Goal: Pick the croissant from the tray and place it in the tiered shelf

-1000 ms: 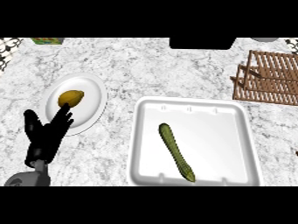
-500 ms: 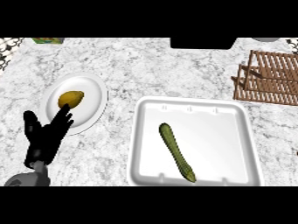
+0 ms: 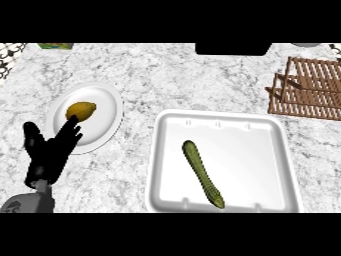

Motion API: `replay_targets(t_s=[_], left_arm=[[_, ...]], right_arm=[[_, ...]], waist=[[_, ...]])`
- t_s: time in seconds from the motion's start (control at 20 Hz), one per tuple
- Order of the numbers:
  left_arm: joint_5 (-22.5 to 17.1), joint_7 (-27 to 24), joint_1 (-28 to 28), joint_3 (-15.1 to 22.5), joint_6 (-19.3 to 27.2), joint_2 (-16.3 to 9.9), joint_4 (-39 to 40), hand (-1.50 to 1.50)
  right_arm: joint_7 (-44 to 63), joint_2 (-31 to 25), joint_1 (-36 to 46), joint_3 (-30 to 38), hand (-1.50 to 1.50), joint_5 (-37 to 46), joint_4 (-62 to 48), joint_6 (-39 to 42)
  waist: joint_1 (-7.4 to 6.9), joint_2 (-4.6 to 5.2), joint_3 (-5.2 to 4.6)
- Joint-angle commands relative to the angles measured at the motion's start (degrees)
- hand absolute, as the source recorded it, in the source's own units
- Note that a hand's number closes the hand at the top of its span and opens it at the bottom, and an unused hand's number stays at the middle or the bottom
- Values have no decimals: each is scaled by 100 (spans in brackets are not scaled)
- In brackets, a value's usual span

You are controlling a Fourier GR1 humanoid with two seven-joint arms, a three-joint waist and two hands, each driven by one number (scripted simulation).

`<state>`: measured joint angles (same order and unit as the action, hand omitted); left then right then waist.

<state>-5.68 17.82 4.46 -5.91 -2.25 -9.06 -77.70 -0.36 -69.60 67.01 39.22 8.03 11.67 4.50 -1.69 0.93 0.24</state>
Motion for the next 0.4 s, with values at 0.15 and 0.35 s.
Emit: replay_targets(t_s=[0.15, 0.35], left_arm=[[135, -323, -37, 28, 92, 119, 273, 0], [13, -86, -67, -5, 31, 48, -53, 0]], right_arm=[[14, -831, -651, 495, -150, -436, -375, 929], [-299, -899, -1132, 711, -150, -630, -493, 1224]], waist=[[90, 16, 11], [44, -1, 21]])
